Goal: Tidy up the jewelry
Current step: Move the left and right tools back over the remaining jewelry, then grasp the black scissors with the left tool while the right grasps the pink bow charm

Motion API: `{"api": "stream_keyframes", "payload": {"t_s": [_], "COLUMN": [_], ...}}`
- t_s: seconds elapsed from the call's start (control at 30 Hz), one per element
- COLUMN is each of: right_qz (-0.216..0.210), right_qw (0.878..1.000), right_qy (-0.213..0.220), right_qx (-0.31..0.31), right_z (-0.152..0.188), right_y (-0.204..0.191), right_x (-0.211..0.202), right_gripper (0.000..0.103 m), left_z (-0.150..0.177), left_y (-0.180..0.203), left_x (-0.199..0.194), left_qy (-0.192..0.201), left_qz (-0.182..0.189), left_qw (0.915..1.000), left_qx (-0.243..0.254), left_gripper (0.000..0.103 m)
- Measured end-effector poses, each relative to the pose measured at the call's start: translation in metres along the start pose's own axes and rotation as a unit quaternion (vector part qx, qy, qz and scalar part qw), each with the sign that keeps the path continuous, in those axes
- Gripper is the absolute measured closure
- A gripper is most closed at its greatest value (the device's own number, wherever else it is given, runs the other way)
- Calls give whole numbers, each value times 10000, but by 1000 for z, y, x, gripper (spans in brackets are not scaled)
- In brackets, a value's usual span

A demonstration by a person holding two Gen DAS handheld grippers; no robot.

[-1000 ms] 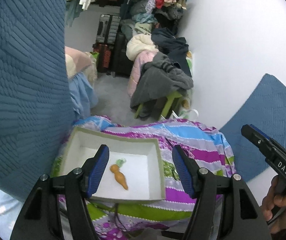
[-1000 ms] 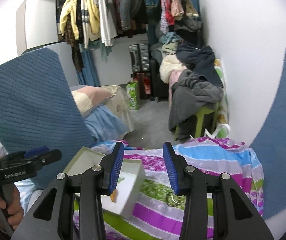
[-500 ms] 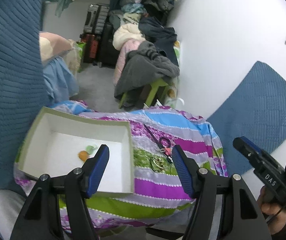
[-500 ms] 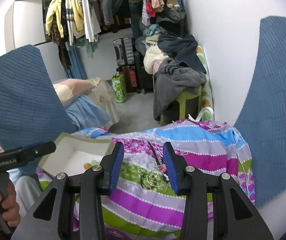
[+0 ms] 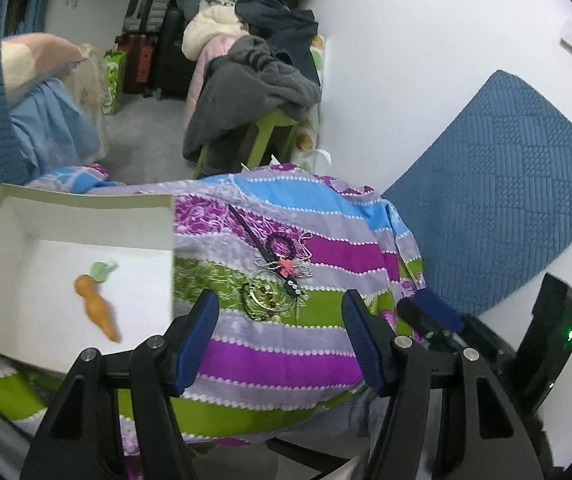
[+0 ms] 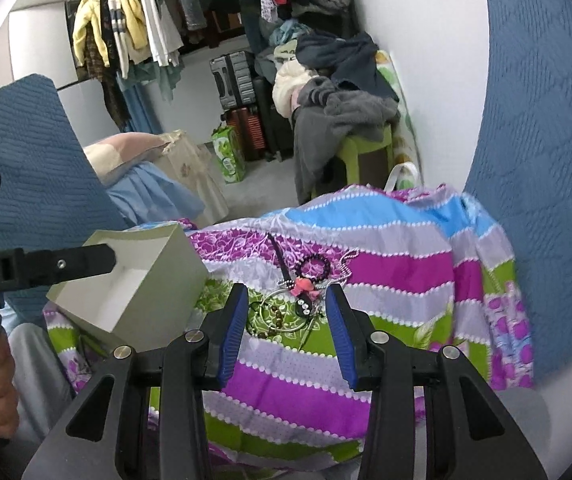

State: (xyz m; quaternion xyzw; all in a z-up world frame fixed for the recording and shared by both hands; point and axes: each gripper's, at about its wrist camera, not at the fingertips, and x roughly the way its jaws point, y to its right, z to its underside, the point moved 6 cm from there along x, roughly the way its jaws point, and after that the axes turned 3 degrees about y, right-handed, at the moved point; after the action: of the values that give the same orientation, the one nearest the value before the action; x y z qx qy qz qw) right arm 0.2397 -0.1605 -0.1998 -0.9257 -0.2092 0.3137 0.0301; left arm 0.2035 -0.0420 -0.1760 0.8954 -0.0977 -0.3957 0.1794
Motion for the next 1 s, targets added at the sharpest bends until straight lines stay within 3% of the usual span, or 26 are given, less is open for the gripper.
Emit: {"api": "stream_keyframes", "payload": {"t_s": [0.07, 0.1, 0.33, 0.47, 0.7, 1.0], "right_qz": [-150, -221, -680, -849, -1142, -1139], "right_qw": [9998, 9995, 9962, 9938, 9865, 9813], "right_qy": [-65, -134, -405, -609, -1081, -1468], "right_qx": [90, 175, 359, 372, 464, 500], "right_z": [4, 5, 3, 4, 11, 20], "right_y": [5, 9, 22, 28, 37, 46], "right_x": [11, 19, 52, 73, 118, 159], "right_gripper": [65, 65, 65, 65, 69, 70], "left_z": [-3, -5, -24, -33, -43, -43], "left_y": [2, 4, 5, 0, -9, -31], "left_x": [16, 24, 80, 116, 175, 222], "left_qy": [-103, -139, -455, -677, -933, -1108], "left_qz": [65, 62, 93, 8, -299, -587], "left_qw": [9999, 9999, 9983, 9964, 9934, 9874], "left_qx": [-63, -75, -361, -506, -593, -962], "left_gripper": [41, 46, 49, 56, 62, 75]}}
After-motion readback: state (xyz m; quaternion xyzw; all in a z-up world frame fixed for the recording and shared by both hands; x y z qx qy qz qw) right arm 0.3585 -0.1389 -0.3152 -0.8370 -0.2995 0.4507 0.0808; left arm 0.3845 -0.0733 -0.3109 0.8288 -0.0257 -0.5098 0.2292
